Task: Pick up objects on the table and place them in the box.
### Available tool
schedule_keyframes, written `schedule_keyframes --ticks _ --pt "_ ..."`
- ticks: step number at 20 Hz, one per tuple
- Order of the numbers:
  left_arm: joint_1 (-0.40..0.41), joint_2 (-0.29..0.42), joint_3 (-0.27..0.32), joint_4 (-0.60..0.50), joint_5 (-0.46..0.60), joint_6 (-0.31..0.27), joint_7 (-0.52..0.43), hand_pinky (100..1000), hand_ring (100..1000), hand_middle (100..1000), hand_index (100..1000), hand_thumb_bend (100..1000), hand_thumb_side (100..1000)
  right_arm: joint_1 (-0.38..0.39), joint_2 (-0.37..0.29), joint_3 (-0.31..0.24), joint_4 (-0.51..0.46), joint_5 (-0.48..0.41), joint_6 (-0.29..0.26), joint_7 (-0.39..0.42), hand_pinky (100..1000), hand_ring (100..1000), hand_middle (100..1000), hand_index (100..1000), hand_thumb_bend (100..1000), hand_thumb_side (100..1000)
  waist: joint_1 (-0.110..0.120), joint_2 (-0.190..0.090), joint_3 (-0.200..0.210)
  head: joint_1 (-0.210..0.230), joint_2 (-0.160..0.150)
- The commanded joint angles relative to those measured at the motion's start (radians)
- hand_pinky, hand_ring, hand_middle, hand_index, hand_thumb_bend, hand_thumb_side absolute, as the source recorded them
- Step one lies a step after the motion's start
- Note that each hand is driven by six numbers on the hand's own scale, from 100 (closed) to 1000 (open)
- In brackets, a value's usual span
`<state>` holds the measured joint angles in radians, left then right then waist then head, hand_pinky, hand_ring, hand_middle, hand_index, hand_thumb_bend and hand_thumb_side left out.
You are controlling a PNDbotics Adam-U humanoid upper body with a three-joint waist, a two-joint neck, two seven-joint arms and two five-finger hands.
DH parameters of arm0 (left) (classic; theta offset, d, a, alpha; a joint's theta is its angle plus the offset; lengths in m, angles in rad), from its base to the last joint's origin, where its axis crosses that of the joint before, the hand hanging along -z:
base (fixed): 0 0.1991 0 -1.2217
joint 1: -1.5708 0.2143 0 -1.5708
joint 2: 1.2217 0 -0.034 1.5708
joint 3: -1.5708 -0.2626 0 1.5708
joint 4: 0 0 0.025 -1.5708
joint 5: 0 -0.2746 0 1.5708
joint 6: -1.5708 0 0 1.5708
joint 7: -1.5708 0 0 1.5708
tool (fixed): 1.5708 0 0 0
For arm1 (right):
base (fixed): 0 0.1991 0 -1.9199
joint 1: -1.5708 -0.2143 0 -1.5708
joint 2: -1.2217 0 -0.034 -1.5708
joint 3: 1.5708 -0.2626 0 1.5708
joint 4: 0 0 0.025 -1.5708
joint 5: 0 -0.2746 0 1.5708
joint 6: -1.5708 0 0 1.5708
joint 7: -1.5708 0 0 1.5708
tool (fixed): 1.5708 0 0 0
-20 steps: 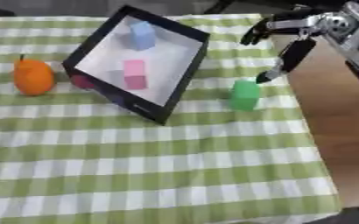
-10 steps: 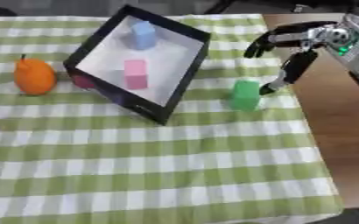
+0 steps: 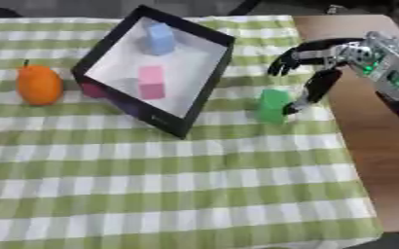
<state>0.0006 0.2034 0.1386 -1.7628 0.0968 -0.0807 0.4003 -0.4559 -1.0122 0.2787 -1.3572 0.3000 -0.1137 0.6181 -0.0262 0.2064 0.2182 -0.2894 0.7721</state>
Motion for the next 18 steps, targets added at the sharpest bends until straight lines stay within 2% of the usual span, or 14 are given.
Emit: schedule_keyframes --ticks 1,6,9,12,15,17,18 --pt "-0.005 0.017 0.004 -0.016 0.004 0.000 -0.001 895 820 731 805 370 802 -0.003 -0.010 0.001 0.013 0.042 0.015 -0.017 906 856 816 881 563 278 -0.001 -0.005 0.002 -0.004 -0.002" --pt "-0.007 0.016 0.003 -0.016 0.005 -0.001 -0.002 895 820 731 805 368 803 0.004 0.013 0.012 0.034 0.087 0.022 -0.035 882 820 733 825 551 263 0.000 -0.001 0.003 -0.004 -0.002" --pt "-0.006 0.015 0.003 -0.016 0.006 0.000 -0.002 895 821 731 805 367 804 0.006 0.020 0.011 0.031 0.088 0.030 -0.051 864 777 608 718 531 235 -0.001 -0.001 0.001 -0.003 -0.002" --pt "-0.007 0.015 0.003 -0.016 0.006 -0.001 -0.002 895 821 731 805 367 804 0.009 0.021 0.009 0.013 0.059 0.042 -0.063 840 719 525 632 492 173 -0.002 -0.001 -0.001 -0.001 -0.002" --pt "-0.006 0.016 0.004 -0.016 0.005 -0.001 -0.002 896 821 732 805 366 804 0.014 0.016 -0.002 -0.019 -0.002 0.067 -0.067 830 684 481 582 449 102 -0.003 -0.002 -0.004 0.002 -0.002" --pt "-0.006 0.017 0.004 -0.016 0.005 -0.001 -0.001 896 821 732 805 366 804 0.015 0.008 -0.018 -0.051 -0.046 0.086 -0.069 830 675 473 571 346 123 -0.004 -0.004 -0.005 0.005 -0.002" --pt "-0.005 0.017 0.005 -0.016 0.005 -0.001 -0.001 896 821 732 805 366 804 0.015 0.002 -0.028 -0.069 -0.068 0.095 -0.071 831 674 470 569 353 100 -0.004 -0.005 -0.006 0.006 -0.002"
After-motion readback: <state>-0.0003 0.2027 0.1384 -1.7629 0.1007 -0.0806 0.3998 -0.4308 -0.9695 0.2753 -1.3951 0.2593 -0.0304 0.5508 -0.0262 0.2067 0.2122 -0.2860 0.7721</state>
